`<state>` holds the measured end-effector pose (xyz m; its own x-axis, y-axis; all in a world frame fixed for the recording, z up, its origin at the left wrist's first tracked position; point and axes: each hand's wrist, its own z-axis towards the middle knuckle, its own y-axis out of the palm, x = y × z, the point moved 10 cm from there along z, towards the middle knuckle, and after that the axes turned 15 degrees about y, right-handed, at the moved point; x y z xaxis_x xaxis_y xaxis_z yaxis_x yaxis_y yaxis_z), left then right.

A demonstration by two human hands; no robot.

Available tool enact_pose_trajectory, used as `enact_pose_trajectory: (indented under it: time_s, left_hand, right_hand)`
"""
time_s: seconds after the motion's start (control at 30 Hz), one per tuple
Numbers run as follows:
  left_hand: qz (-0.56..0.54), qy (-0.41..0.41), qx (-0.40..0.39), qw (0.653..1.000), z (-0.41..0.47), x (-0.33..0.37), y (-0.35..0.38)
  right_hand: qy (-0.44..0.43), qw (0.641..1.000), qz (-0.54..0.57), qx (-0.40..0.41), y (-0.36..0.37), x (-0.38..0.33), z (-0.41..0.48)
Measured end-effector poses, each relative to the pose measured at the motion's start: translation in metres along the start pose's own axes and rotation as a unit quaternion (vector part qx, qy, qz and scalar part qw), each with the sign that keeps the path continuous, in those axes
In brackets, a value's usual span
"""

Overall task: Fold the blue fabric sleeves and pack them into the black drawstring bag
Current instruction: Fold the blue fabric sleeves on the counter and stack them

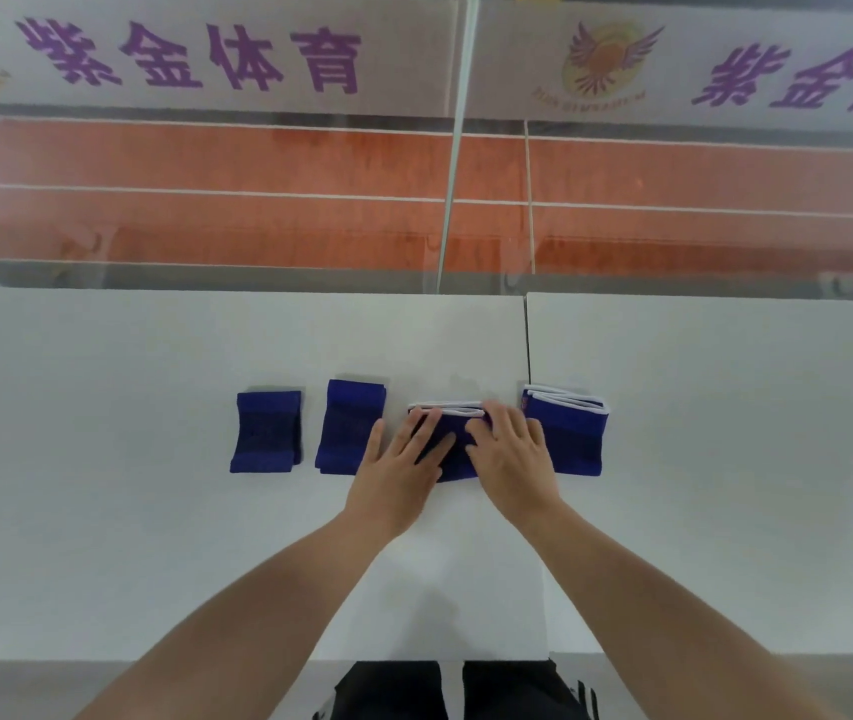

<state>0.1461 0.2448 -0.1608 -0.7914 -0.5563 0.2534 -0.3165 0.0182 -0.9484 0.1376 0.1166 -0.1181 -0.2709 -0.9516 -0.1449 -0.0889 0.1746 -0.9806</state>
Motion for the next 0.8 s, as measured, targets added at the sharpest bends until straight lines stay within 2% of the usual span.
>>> enact_pose_trajectory:
  time_s: [0.07,0.2,0.27,0.4,0.57,0.8]
  left_hand:
    - [-0.001,0.002,-0.012,1.0,0.0,-0.002,0.002]
    - [0.011,0.021,-0.038,0.999,0.0,-0.001,-0.008]
    - [0.016,0.005,-0.027,0.999,-0.013,-0.003,-0.024]
    - [0.019,-0.034,-0.006,0.999,-0.06,-0.019,-0.046]
    - [0.052,-0.058,-0.043,0.996,-0.089,-0.055,-0.054]
    - [0.083,0.073,-0.041,0.993,-0.064,-0.087,-0.031]
  right_hand:
    - [-0.054,0.998,-0.007,-0.03,0.015,-0.004,-0.013]
    - [-0.051,0.993,-0.051,-0.096,0.031,0.001,-0.02]
    - [-0.049,0.99,-0.062,-0.118,0.026,-0.004,-0.017]
    - [-0.067,0.991,-0.049,-0.101,0.0,-0.023,-0.009]
    - [-0.098,0.993,-0.014,-0.062,-0.017,-0.056,-0.014]
    - [-0.074,0.996,0.033,-0.02,0.009,-0.089,-0.029]
